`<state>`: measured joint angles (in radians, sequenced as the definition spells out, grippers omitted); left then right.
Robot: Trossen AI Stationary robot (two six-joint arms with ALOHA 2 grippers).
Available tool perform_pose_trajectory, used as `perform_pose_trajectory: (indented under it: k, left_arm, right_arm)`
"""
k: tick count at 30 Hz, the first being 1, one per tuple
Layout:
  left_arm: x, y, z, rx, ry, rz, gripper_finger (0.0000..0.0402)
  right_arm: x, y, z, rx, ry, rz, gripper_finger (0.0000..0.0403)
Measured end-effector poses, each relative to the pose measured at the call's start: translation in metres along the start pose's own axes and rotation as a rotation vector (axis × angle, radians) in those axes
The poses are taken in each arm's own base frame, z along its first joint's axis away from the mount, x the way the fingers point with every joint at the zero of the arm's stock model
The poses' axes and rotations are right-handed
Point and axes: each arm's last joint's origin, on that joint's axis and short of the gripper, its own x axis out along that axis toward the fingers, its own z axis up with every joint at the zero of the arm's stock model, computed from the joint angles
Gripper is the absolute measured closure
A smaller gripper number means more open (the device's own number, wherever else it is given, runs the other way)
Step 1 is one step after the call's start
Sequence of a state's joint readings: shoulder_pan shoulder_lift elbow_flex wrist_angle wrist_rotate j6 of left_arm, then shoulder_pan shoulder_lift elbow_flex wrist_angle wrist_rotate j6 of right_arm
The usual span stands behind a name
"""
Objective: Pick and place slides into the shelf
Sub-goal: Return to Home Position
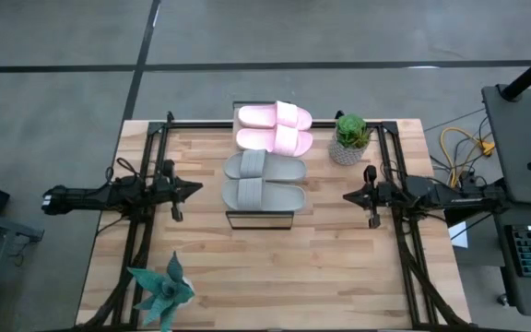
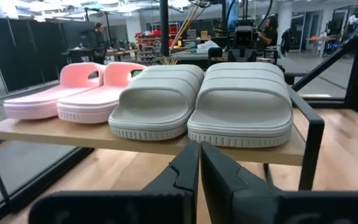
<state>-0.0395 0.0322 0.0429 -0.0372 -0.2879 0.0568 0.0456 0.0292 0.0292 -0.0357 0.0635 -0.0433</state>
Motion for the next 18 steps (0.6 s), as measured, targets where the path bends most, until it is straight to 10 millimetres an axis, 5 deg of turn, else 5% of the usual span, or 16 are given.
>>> perform_pose_trajectory:
  k: [8, 18]
  left_arm:
    - [-0.0007, -0.0055, 0.0014, -0.030, -0.027, -0.193, 0.0402]
    - [-0.0007, -0.0059, -0.0001, -0.026, -0.012, -0.205, 0.0402]
  right_arm:
    - [0.0000, 0.0000, -0.0001, 0.013, 0.001, 0.001, 0.0394]
    - [0.0022, 0.0005, -0.0027, 0.007, 0.034, 0.008, 0.0394]
